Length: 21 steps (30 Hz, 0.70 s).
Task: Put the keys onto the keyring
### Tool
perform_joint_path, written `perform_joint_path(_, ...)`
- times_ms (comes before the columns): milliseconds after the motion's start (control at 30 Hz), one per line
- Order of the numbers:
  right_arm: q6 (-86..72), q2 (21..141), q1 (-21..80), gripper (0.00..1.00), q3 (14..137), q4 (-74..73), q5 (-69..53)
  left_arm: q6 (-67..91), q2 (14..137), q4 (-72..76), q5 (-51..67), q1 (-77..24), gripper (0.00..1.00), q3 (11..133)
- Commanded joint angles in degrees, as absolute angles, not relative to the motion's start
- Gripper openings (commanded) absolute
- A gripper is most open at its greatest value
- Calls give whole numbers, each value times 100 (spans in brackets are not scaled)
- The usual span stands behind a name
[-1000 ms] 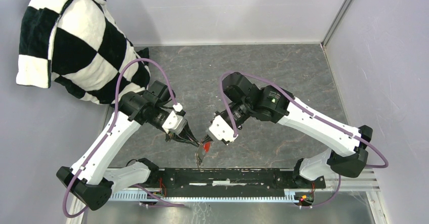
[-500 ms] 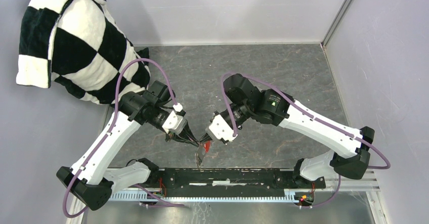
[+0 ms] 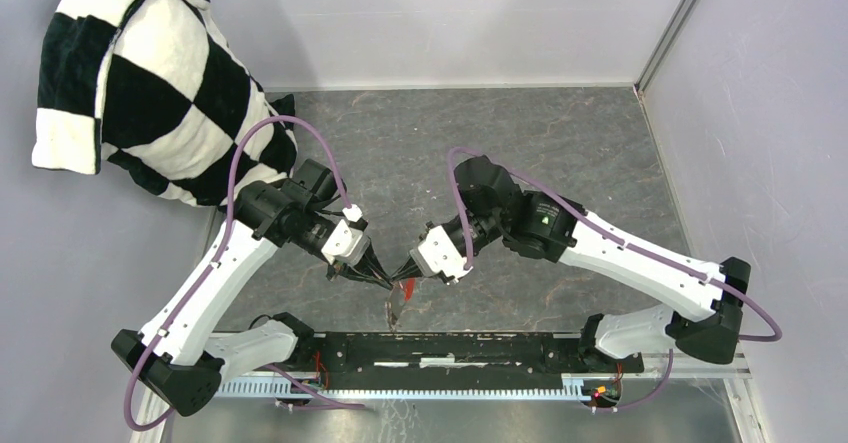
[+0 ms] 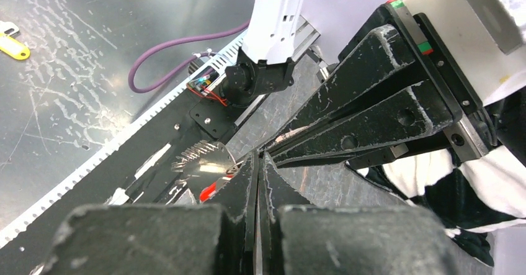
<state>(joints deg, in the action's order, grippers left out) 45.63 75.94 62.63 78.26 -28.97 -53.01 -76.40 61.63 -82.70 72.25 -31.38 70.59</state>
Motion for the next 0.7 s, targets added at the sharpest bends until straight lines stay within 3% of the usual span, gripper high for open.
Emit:
perform_joint_path(0,4079,7391,6311,0,7595,-1853,-5208,-8085,6141,-8235,7444,-3164,2,7304)
perform_joint_path(367,3819,7244,6311,0,7226,-1344,-4834,-7593,6112,-7843,7634,-3165,2,7404)
perform_joint_path(667,3860,7186,6311,0,7277,-1306,-4578,-4517,5390,-4724,7784,-3166,2,6808)
